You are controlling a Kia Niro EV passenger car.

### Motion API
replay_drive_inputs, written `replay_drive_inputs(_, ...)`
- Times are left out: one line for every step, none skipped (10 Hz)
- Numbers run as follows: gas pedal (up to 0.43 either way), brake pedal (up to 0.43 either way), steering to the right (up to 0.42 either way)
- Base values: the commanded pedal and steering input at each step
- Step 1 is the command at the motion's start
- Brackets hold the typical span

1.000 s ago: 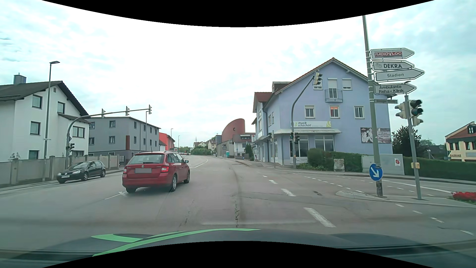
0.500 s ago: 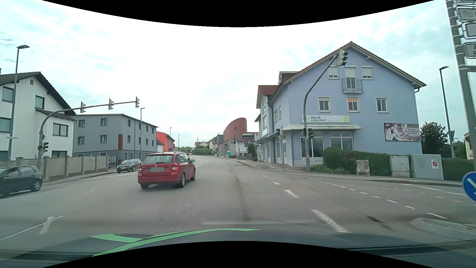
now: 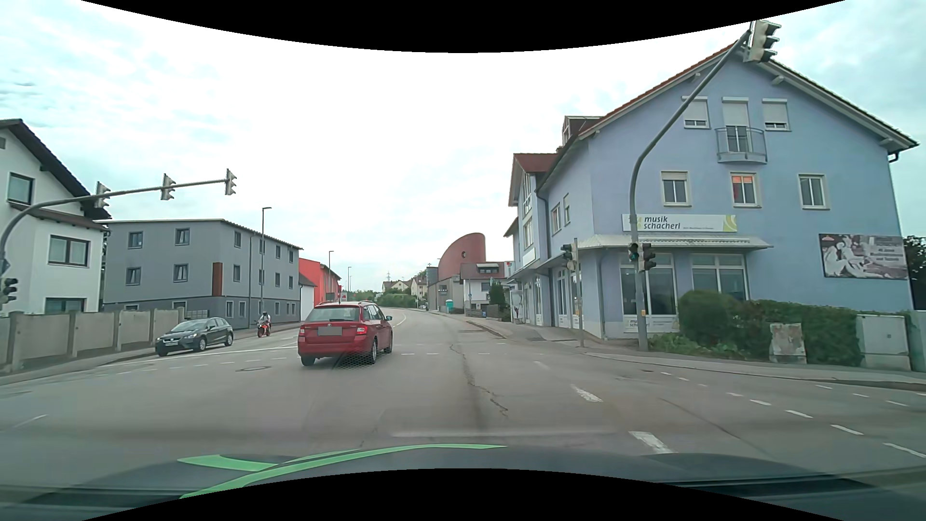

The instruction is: Follow the waypoints while adhering to traffic rules and regulations

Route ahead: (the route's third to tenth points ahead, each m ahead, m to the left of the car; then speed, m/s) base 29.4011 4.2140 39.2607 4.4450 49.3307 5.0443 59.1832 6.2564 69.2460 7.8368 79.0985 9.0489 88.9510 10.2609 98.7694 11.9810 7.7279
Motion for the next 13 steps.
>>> replay_drive_inputs(0.220,0.000,-0.014)
replay_drive_inputs(0.209,0.000,-0.014)
replay_drive_inputs(0.197,0.000,-0.013)
replay_drive_inputs(0.197,0.000,-0.011)
replay_drive_inputs(0.189,0.000,-0.010)
replay_drive_inputs(0.177,0.000,-0.008)
replay_drive_inputs(0.177,0.000,-0.007)
replay_drive_inputs(0.177,0.000,-0.007)
replay_drive_inputs(0.177,0.000,-0.007)
replay_drive_inputs(0.177,0.000,-0.008)
replay_drive_inputs(0.177,0.000,-0.008)
replay_drive_inputs(0.177,0.000,-0.008)
replay_drive_inputs(0.177,0.000,-0.008)
